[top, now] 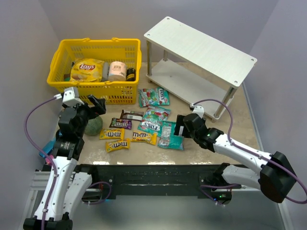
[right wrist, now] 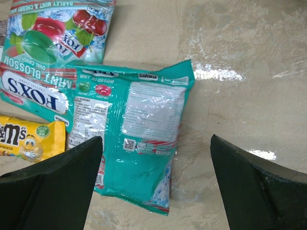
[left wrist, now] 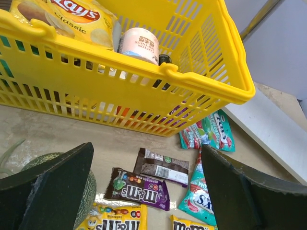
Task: Place and organize the candy bags onto the shelf
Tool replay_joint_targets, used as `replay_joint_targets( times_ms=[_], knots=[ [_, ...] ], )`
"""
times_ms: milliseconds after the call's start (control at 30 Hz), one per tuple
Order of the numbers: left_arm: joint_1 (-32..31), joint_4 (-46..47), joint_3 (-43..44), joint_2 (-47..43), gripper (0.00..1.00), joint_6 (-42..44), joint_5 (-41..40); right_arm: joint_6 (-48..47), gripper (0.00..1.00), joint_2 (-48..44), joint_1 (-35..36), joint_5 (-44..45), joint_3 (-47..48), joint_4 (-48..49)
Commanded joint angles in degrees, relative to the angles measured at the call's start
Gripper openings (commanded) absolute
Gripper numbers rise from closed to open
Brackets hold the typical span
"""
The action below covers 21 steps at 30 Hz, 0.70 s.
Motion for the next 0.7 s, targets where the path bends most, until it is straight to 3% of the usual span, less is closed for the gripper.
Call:
replay_joint_targets(
  times_ms=[0, 233, 433, 667],
  knots=[
    [0.3, 0.7, -0.6, 0.1, 1.00, 1.7, 1.8, 1.4, 0.98, -0.2, -0.9, 0.6, -1.9, 2.1],
    [0.3, 0.8, -0.7, 1.6, 0.99, 1.5, 3.2, 3.6, 0.96, -3.2, -5.1, 0.7, -6.3, 3.0],
    [0.3, 0.5, -0.5, 2.4, 0.99, 1.4, 3.2, 2.7, 0.92, -4.0, -10.1, -4.7, -7.9, 5.3],
    [0.3, 0.3, -0.4, 2.8, 1.00, 1.5, 3.4, 5.4, 0.91, -4.4, -10.3, -12.7, -11.3, 11.0]
  ],
)
